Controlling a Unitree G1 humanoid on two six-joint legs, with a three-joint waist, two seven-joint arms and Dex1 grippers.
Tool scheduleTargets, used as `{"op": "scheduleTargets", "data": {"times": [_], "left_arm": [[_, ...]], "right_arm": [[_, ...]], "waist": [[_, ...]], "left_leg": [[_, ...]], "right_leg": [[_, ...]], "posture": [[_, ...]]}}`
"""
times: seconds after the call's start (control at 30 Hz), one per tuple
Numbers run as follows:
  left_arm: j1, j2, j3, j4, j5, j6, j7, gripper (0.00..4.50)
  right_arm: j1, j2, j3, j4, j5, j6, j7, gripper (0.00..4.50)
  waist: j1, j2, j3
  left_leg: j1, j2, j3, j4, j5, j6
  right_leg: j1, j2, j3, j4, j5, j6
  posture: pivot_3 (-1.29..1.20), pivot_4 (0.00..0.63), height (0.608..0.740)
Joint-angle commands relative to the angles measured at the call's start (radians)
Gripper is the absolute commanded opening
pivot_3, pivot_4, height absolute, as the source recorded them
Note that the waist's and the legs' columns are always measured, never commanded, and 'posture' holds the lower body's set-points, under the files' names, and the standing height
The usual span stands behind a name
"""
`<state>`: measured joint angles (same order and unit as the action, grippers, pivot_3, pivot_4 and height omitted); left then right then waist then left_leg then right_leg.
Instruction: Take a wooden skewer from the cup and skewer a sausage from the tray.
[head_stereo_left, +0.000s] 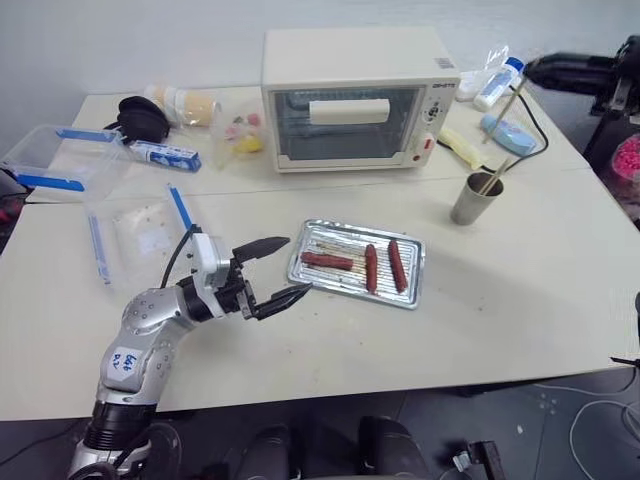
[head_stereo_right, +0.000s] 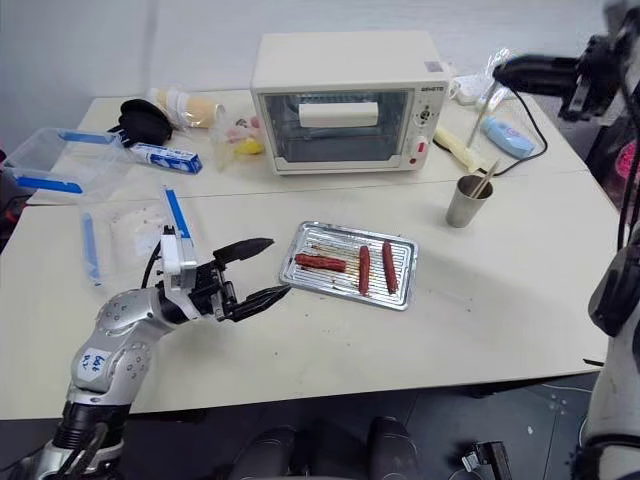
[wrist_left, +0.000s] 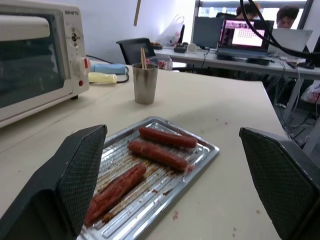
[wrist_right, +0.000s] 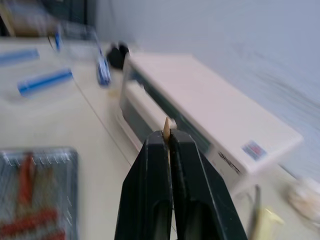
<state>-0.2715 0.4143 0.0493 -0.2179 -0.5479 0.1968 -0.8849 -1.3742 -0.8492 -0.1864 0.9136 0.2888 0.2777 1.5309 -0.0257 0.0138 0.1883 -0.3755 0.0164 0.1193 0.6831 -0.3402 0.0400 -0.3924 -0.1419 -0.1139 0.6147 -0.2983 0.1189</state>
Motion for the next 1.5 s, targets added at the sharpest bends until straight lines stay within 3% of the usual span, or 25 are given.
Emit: {"op": "scheduleTargets", "data": {"times": [0.03, 0.2, 0.37, 0.57, 0.8, 0.93, 1.33, 1.43, 1.5], "left_arm": [[-0.044, -0.038, -0.020, 0.013, 0.010, -0.039, 0.006, 4.50], [-0.145, -0.161, -0.060, 0.129, 0.078, -0.148, 0.051, 4.50], [-0.222, -0.269, -0.066, 0.217, 0.098, -0.222, 0.093, 4.50], [-0.266, -0.343, -0.063, 0.205, 0.065, -0.231, 0.121, 4.50], [-0.276, -0.366, -0.070, 0.164, 0.046, -0.214, 0.138, 4.50], [-0.273, -0.371, -0.072, 0.162, 0.046, -0.214, 0.140, 3.64], [-0.275, -0.388, -0.077, 0.166, 0.051, -0.221, 0.151, 0.03], [-0.288, -0.392, -0.066, 0.162, 0.044, -0.213, 0.174, 0.01], [-0.292, -0.388, -0.063, 0.158, 0.041, -0.204, 0.177, 0.00]], "right_arm": [[0.166, 0.064, -0.077, -0.293, 0.209, 0.292, -0.013, 0.04], [0.446, 0.321, -0.238, -0.740, 0.551, 0.610, -0.363, 0.04], [0.568, 0.489, -0.281, -0.960, 0.748, 0.705, -0.630, 0.04], [0.639, 0.524, -0.255, -1.048, 0.844, 0.706, -0.756, 0.04], [0.670, 0.519, -0.235, -1.054, 0.878, 0.669, -0.803, 0.04], [0.683, 0.523, -0.221, -1.057, 0.898, 0.656, -0.822, 0.00], [0.733, 0.539, -0.186, -1.087, 0.952, 0.615, -0.872, 0.00], [0.757, 0.522, -0.170, -1.077, 0.957, 0.632, -0.891, 0.00], [0.769, 0.512, -0.163, -1.080, 0.940, 0.614, -0.884, 0.48]], "waist": [[0.002, -0.001, -0.001], [0.021, -0.001, 0.000], [0.028, -0.002, -0.001], [0.026, -0.003, 0.000], [0.024, -0.003, 0.000], [0.024, -0.003, 0.000], [0.025, -0.003, 0.000], [0.025, -0.003, 0.000], [0.025, -0.003, 0.000]], "left_leg": [[0.000, 0.000, -0.001, 0.000, 0.000, 0.000], [-0.001, -0.002, -0.001, 0.001, 0.001, 0.001], [-0.003, -0.002, -0.001, 0.002, 0.002, 0.001], [-0.003, -0.003, -0.001, 0.002, 0.002, 0.002], [-0.003, -0.002, -0.001, 0.002, 0.002, 0.002], [-0.003, -0.002, -0.001, 0.002, 0.002, 0.002], [-0.003, -0.002, -0.001, 0.001, 0.002, 0.002], [-0.003, -0.002, -0.001, 0.001, 0.002, 0.002], [-0.003, -0.002, -0.001, 0.001, 0.002, 0.002]], "right_leg": [[0.000, 0.000, 0.000, 0.001, 0.000, 0.000], [-0.001, 0.000, -0.003, 0.004, 0.000, 0.000], [-0.003, 0.000, -0.003, 0.004, 0.000, 0.000], [-0.002, 0.000, -0.003, 0.004, 0.001, 0.001], [-0.002, 0.001, -0.003, 0.003, 0.001, 0.001], [-0.002, 0.001, -0.002, 0.003, 0.001, 0.001], [-0.002, 0.001, -0.003, 0.003, 0.001, 0.001], [-0.002, 0.001, -0.003, 0.002, 0.001, 0.001], [-0.002, 0.001, -0.003, 0.002, 0.001, 0.001]], "posture": [[0.00, 0.150, 0.740], [0.00, 0.150, 0.740], [0.00, 0.150, 0.740], [0.00, 0.150, 0.740], [0.00, 0.150, 0.740], [0.00, 0.150, 0.740], [0.00, 0.150, 0.740], [0.00, 0.150, 0.740], [0.00, 0.150, 0.740]]}}
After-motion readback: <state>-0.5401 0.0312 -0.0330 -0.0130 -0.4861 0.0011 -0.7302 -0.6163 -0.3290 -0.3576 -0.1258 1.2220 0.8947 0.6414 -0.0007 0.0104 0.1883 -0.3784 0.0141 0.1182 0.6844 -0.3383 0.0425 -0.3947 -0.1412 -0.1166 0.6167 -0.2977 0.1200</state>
